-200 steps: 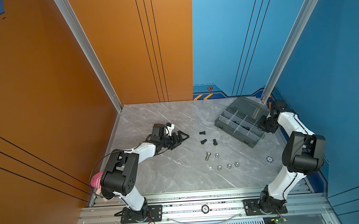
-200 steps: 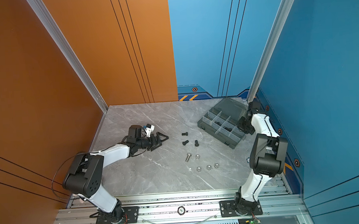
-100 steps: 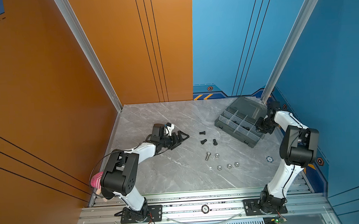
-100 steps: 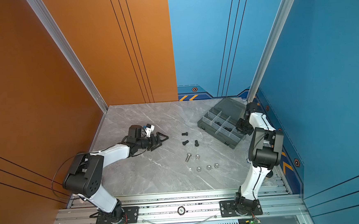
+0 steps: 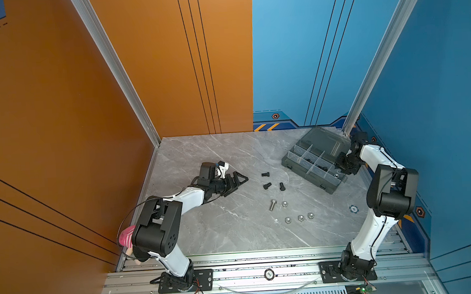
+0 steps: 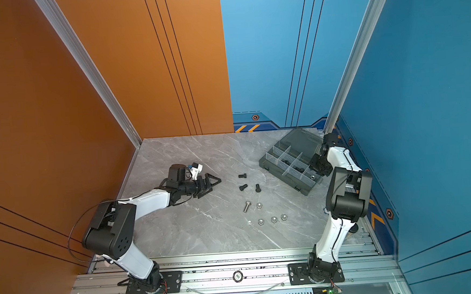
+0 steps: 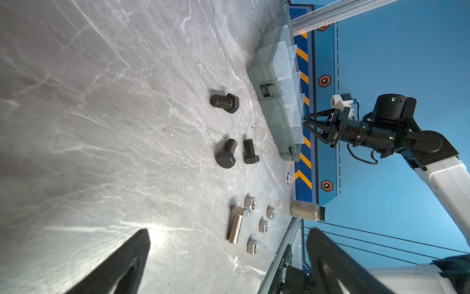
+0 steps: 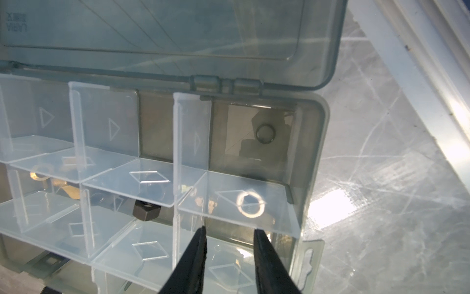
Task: Sort the screws and nuts into containers
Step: 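Lower the silver nut into a box compartment and open the right gripper, then move the right gripper back over another silver hex nut in the pile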
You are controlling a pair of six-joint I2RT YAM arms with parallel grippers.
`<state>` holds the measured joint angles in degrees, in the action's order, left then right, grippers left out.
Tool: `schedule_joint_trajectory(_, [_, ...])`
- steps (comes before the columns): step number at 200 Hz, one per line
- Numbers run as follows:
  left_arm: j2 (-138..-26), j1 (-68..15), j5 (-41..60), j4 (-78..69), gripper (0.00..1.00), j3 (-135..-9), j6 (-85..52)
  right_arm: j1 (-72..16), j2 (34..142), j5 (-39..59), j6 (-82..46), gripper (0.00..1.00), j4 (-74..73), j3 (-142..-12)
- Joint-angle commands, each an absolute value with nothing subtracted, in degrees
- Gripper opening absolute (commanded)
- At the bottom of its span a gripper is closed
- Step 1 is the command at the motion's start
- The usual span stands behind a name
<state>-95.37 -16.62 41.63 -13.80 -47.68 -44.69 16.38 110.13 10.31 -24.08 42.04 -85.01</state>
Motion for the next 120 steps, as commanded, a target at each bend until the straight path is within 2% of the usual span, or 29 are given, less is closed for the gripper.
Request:
schedule_joint_trajectory(1, [-95.28,-16.82,41.90,-14.34,0.98,-48.73,-44.74,15.40,105.10,11.88,-23.08,0.35,44.82,-85.05])
schedule_joint_trajectory(67, [-95.17,-16.79,41.80,-14.38,0.98,-48.80,-44.76,6.09,92.50,13.11,-25.15,0.40,46.77,-74.07])
schedule_joint_trajectory(120, [-95.57,-16.61,42.41,-14.17,0.98,-48.89,-44.74,-5.61,84.27,7.55,-31.67,0.43,47.94,-61.00])
